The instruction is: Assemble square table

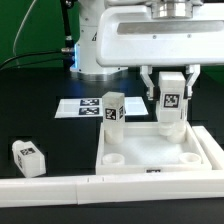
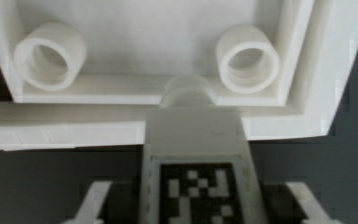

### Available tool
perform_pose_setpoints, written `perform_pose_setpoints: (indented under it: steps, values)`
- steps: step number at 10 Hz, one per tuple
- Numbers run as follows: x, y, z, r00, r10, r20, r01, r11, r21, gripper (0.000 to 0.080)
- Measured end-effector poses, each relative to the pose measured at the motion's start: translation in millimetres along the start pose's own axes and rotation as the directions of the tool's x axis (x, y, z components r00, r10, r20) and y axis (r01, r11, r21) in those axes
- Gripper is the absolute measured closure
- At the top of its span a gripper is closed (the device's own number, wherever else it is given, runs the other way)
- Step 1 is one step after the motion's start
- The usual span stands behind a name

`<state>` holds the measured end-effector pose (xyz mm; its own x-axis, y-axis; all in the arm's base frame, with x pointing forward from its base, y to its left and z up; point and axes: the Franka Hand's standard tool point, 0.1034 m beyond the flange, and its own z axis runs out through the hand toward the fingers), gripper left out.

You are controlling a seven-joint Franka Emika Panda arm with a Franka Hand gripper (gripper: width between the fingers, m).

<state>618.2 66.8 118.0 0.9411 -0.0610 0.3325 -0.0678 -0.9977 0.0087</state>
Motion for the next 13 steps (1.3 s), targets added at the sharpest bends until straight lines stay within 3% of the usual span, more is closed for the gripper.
perform_pose_setpoints:
  steps: [2, 5, 13]
  values:
    - [-1.7, -4.4, 2.1, 1.000, 0.011, -0.001, -0.011, 1.000, 0.002, 0.0518]
    - [-9.2, -26.9, 18.9, 0.999, -0.013, -0.032, 0.013, 1.000, 0.012, 0.0518]
    - [-12.8, -42.5, 37.7, 0.998, -0.032, -0.047, 0.033, 0.999, 0.019, 0.0518]
